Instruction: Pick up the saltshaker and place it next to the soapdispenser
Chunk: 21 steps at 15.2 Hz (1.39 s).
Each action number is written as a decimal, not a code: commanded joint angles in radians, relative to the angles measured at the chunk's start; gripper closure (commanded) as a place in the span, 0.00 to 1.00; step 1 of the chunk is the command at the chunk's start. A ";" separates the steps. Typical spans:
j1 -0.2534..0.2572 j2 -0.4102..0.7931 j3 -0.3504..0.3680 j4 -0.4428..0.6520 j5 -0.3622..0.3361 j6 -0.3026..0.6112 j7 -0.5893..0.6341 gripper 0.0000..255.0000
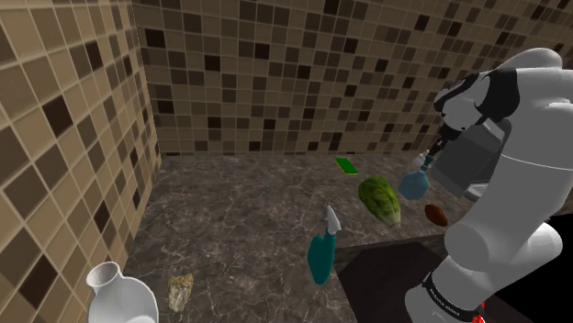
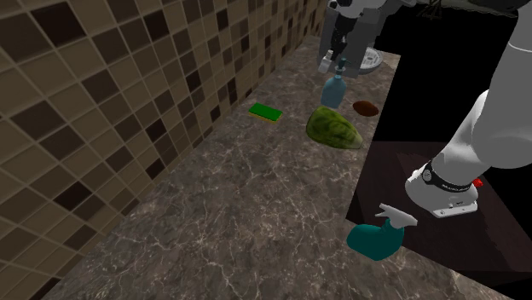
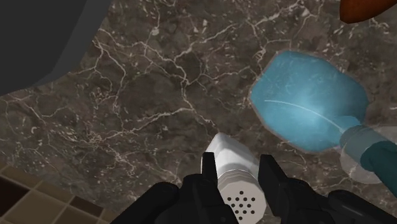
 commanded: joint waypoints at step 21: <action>-0.052 0.155 0.073 -0.070 0.152 0.187 -0.117 1.00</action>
